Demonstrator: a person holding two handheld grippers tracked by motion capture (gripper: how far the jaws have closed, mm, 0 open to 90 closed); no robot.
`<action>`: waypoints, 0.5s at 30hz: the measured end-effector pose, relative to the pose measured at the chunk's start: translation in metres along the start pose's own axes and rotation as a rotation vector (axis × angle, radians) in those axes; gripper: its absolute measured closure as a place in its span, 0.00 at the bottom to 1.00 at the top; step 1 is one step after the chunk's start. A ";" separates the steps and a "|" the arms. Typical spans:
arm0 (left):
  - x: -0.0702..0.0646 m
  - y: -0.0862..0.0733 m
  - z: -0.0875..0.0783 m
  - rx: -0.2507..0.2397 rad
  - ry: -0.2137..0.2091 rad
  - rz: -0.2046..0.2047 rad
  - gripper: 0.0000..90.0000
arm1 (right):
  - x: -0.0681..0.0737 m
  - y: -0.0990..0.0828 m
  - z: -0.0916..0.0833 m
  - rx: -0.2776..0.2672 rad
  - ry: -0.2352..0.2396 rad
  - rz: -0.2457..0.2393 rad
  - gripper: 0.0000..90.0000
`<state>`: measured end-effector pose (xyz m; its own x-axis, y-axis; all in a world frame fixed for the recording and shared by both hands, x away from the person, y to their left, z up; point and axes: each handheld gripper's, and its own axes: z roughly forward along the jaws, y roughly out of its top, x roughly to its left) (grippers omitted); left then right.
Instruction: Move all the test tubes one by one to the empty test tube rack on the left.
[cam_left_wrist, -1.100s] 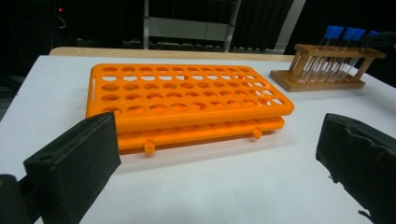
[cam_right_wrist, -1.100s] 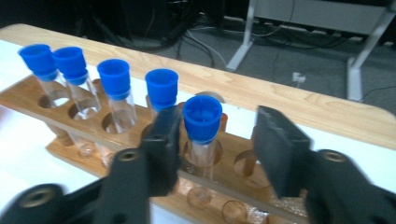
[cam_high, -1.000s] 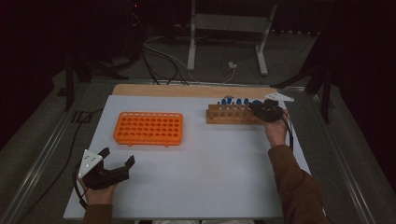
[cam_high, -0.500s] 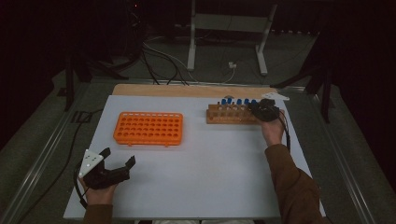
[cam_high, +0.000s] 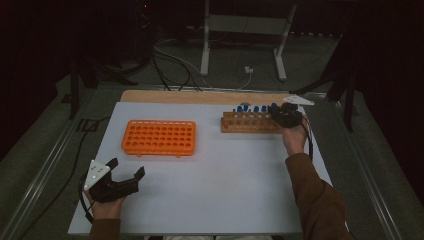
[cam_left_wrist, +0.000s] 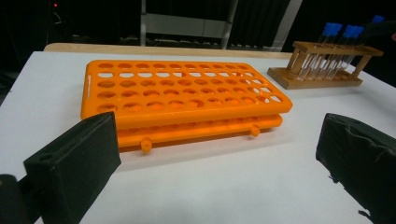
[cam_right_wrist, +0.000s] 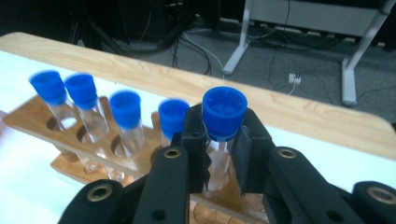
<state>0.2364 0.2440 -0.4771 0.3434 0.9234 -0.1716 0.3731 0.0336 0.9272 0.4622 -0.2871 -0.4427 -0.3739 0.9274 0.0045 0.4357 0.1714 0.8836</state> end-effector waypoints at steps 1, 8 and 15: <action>0.000 0.000 0.000 0.000 0.001 -0.002 0.01 | 0.000 0.003 -0.002 -0.005 0.002 -0.002 0.86; 0.000 0.000 0.000 0.002 0.000 0.002 0.01 | 0.006 0.020 -0.020 -0.050 0.009 -0.031 0.86; -0.001 0.001 0.003 0.012 0.010 0.004 0.01 | 0.005 0.028 -0.040 -0.094 0.037 -0.021 0.86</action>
<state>0.2387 0.2424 -0.4774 0.3363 0.9273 -0.1644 0.3824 0.0251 0.9236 0.4390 -0.2907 -0.3992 -0.4128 0.9108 0.0012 0.3493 0.1570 0.9238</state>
